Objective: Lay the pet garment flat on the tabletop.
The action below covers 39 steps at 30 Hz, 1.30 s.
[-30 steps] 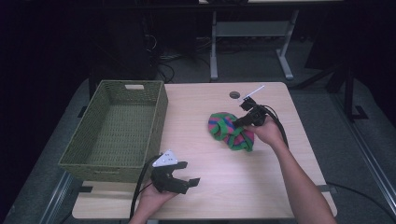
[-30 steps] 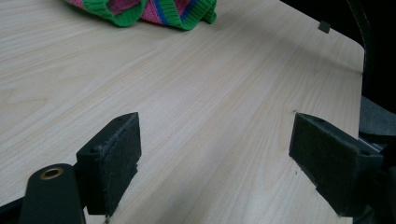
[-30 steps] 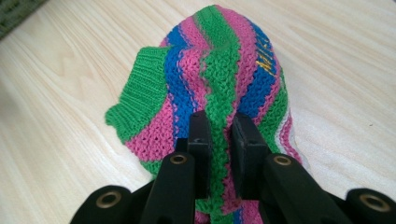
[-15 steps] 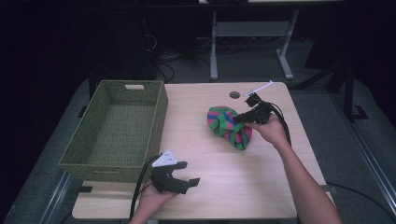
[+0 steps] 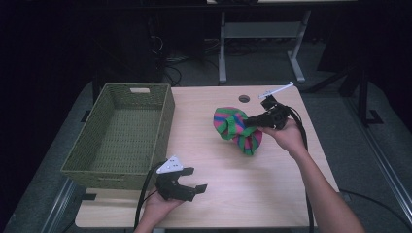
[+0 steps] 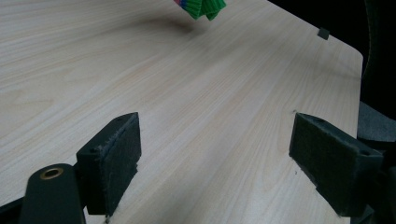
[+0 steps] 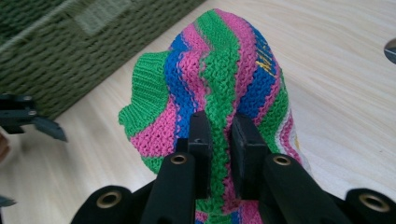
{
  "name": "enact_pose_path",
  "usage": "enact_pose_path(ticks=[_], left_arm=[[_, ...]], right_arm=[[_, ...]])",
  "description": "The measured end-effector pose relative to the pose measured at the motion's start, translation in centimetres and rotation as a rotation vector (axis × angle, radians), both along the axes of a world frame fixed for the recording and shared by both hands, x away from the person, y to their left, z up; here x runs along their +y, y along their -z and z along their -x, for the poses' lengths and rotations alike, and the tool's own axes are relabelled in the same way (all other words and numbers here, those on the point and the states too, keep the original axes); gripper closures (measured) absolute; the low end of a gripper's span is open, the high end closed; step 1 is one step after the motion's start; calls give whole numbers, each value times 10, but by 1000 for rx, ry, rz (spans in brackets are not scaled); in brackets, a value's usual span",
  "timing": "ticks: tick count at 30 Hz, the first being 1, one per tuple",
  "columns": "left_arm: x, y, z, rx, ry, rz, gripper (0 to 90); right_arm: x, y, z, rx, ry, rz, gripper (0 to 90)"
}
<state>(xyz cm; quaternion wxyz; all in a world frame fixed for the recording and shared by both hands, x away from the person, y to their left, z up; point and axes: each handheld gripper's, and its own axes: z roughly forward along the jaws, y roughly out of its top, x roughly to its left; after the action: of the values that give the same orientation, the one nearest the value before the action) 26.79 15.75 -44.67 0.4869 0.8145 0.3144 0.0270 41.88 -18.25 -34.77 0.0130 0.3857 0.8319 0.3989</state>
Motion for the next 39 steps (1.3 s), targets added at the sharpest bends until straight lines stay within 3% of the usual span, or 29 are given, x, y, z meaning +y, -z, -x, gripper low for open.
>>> enact_pose_path(ticks=[13, 20, 32, 39], left_arm=[[2, -1, 0, 0, -13, 8, 165], [3, 0, -1, -7, -16, 7, 165], [2, 0, 0, -1, -19, 7, 165], [3, -1, 0, -4, -20, 7, 165]], right_arm=[[0, -17, 30, -42, -49, -37, 794], [0, -23, 58, -64, -92, -77, 794], [-1, -19, 96, -84, -141, -128, 794], [-1, -7, 110, -62, -146, -168, 793]])
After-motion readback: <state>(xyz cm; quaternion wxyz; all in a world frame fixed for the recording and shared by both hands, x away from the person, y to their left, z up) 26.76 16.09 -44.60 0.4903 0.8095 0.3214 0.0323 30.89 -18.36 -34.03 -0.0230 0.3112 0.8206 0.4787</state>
